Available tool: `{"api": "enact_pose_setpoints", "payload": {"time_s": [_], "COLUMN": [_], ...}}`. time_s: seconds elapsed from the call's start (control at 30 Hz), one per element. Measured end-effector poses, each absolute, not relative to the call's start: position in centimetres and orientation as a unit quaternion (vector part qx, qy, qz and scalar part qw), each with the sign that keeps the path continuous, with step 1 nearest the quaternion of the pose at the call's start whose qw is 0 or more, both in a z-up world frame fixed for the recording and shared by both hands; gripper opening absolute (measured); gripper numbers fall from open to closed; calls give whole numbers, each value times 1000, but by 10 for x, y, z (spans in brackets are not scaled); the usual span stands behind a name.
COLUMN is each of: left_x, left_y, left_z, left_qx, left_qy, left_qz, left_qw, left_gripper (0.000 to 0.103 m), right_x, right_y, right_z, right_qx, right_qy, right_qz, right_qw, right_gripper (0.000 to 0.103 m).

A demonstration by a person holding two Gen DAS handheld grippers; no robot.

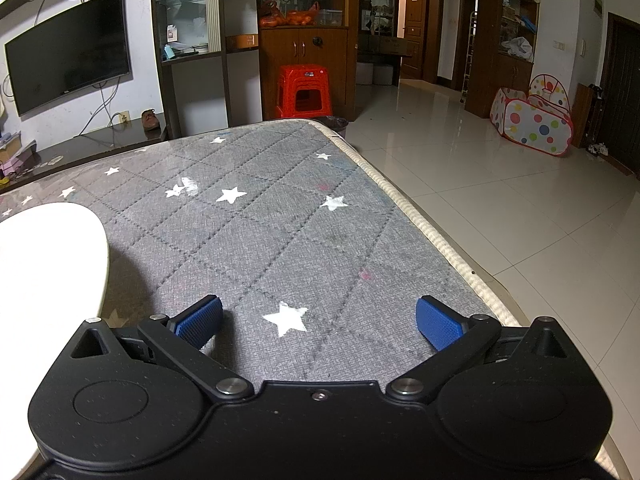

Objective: Clean bowl
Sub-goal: 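Lift the cloth out of the bowl with the left tool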

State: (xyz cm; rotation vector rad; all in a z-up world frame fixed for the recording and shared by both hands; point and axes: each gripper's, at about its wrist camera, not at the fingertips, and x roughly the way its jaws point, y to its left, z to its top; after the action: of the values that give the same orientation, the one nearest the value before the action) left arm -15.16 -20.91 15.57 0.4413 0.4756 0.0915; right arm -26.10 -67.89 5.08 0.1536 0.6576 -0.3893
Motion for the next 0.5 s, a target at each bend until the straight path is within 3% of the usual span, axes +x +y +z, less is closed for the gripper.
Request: {"api": "enact_pose_setpoints", "payload": {"time_s": [0.17,0.5], "left_x": [-142,-135], "left_y": [-203,-186], "left_z": [127,111], "left_qx": [200,67], "left_qy": [275,321], "left_qz": [36,-31], "left_qw": [940,944], "left_gripper": [10,10], "right_x": [-261,-261], "right_y": [-679,-679], "right_z": [51,51], "right_qx": [75,75], "right_qy": [321,320], "right_qz": [-190,-191], "right_qw": [925,925], "right_gripper": [103,103]}}
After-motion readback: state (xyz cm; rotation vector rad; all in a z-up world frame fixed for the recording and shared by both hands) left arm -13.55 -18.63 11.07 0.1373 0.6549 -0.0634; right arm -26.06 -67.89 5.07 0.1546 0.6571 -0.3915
